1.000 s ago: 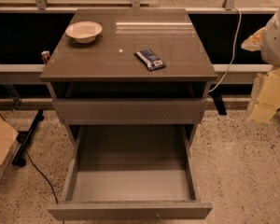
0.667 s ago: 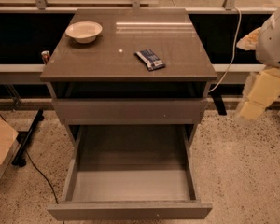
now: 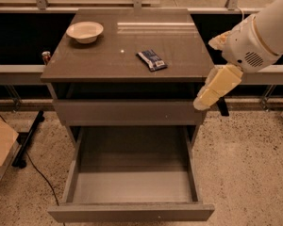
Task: Place rxbar blueberry into middle drawer
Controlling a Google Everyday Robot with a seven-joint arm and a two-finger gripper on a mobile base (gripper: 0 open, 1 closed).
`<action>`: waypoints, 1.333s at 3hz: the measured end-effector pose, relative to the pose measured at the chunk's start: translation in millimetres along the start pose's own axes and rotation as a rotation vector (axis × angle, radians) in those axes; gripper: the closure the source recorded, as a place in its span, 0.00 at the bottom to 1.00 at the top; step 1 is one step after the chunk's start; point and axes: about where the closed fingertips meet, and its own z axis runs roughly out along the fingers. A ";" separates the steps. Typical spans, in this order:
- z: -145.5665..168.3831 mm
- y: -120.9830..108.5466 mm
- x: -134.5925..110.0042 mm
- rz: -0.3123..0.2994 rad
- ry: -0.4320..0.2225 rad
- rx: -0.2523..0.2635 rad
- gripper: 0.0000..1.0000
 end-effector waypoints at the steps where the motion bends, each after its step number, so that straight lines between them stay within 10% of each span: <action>1: 0.0 0.1 0.0 -0.001 0.001 0.000 0.00; 4: 90.7 -69.5 -43.9 0.125 -0.142 0.092 0.00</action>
Offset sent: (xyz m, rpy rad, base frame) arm 0.0410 0.0287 -0.0179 -0.0102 -0.0258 -0.0483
